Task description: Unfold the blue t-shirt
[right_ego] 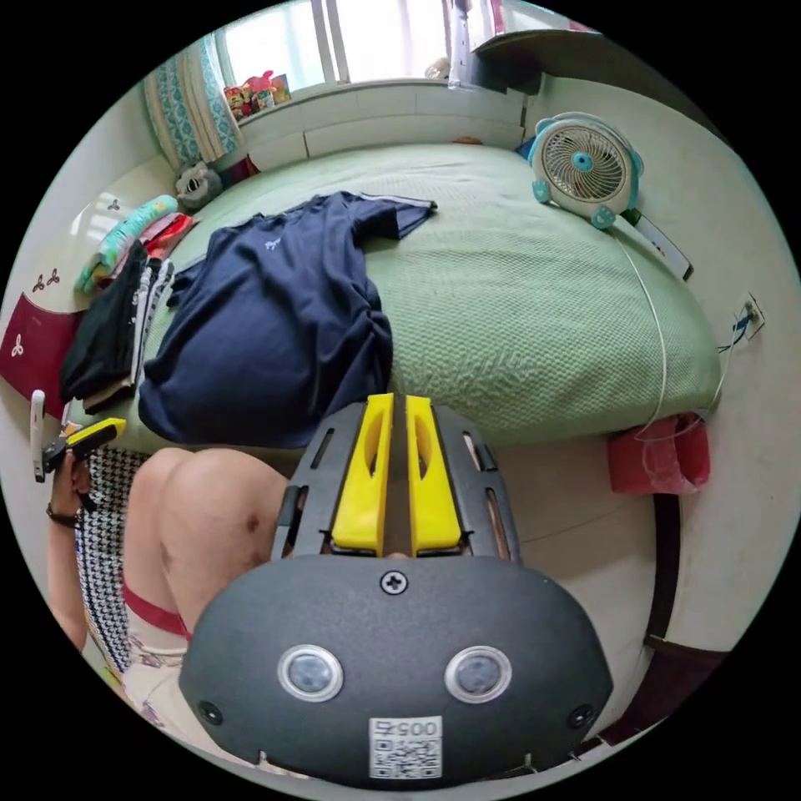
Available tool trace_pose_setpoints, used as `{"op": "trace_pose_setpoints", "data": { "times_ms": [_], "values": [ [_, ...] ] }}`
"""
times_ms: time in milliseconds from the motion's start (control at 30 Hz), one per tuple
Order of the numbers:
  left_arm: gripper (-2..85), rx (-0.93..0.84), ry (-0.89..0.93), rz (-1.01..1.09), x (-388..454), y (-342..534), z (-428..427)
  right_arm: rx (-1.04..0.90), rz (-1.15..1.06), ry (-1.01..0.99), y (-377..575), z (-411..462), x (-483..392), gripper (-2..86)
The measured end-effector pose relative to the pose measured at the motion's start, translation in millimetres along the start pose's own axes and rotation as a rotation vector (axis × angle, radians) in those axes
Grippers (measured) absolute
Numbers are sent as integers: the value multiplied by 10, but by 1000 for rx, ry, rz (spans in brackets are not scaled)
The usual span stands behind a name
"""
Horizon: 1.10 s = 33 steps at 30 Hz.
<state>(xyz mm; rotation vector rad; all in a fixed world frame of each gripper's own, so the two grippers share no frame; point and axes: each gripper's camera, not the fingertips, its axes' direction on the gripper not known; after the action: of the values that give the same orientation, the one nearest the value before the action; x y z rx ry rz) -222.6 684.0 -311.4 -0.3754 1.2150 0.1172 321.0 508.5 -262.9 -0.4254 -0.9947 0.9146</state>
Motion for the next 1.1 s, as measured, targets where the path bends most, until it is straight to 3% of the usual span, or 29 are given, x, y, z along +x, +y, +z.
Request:
{"op": "trace_pose_setpoints", "data": {
  "times_ms": [200,333,433,600,833,1100],
  "values": [
    [92,-19,59,-123,-81,-404,313,-52,200,-196,-326,341,142,98],
    [102,-102,56,-155,-120,-525,595,-65,240,-215,-377,522,57,65],
    [45,-105,-7,-125,-103,-530,528,-68,124,-238,-400,435,-138,-1],
    [27,-36,-1,-92,-153,-243,242,12,99,-174,-233,112,-181,-13],
    [44,-89,26,-207,-264,-31,493,-124,95,-23,-108,448,-422,1],
    [6,22,-78,-178,-119,-36,-347,13,9,144,-190,-272,-887,-4]
  ]
}}
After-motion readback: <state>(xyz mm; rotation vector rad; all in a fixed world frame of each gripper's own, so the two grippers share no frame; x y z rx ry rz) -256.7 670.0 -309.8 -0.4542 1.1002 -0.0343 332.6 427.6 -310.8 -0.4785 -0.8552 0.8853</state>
